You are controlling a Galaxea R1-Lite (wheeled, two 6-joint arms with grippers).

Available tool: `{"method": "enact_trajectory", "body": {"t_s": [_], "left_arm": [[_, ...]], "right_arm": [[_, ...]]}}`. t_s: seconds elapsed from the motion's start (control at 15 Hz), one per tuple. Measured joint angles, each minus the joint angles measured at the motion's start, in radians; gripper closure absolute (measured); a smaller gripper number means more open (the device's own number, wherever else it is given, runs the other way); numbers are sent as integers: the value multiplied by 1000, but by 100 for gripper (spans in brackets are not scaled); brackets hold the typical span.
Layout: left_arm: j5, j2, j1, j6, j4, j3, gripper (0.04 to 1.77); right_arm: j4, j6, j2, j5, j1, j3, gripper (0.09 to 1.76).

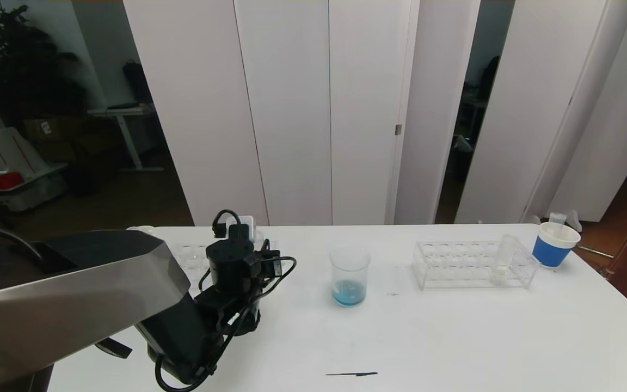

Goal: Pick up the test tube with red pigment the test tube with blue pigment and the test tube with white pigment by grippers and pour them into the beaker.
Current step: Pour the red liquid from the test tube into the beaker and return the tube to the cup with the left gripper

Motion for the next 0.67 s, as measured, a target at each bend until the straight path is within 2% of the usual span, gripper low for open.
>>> {"method": "enact_trajectory", "body": {"t_s": [0.33, 0.67], "left_arm": [[-7, -50, -15, 53, -2, -6, 124], [-31, -161, -26, 118, 16, -14, 124]], "right_arm": [[0, 0, 0, 0, 0, 0, 10], [0, 0, 0, 0, 0, 0, 10]]}}
